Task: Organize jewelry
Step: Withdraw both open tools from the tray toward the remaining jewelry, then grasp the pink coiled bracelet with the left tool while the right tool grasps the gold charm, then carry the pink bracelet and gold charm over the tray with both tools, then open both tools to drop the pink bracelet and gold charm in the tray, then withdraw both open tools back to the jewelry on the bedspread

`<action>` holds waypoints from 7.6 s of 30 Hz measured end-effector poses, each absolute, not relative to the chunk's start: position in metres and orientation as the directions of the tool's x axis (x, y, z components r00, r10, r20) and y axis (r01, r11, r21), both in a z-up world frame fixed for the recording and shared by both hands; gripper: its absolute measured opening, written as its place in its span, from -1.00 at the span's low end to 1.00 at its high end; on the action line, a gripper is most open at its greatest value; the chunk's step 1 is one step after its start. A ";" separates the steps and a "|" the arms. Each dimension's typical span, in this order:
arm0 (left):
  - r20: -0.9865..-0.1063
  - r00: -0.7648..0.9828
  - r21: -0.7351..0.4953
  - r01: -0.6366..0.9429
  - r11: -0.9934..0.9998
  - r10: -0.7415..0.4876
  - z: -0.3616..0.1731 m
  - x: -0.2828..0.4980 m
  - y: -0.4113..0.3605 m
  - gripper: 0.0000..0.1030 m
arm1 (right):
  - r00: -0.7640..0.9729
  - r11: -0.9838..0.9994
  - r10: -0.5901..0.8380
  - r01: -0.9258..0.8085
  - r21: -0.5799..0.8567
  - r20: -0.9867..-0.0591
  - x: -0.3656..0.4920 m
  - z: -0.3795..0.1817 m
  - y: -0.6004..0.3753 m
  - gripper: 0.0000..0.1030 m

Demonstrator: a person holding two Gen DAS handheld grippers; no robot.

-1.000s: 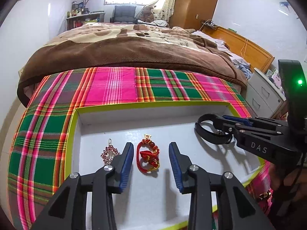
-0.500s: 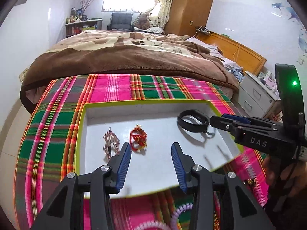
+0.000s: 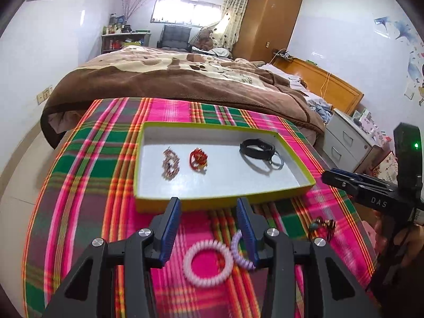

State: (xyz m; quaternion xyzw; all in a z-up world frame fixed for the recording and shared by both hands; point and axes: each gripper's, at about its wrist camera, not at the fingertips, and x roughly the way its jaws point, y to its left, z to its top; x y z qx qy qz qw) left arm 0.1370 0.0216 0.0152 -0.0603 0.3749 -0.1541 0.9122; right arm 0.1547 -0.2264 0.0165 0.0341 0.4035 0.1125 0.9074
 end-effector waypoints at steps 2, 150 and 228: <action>-0.662 0.676 -0.223 0.237 0.946 -0.325 0.015 0.128 0.025 -0.16 | 0.650 0.973 0.231 -0.168 0.159 -0.724 0.145 0.013 -0.233 -0.22; -0.770 0.601 -0.159 0.145 0.977 -0.215 -0.024 0.239 0.036 -0.83 | 0.585 0.969 0.225 -0.216 0.118 -0.779 0.225 -0.028 -0.210 -0.69; -0.674 0.631 -0.290 0.251 0.924 -0.383 -0.008 0.052 0.025 -0.29 | 0.619 0.934 0.326 -0.326 0.144 -0.714 0.042 -0.031 -0.190 -0.22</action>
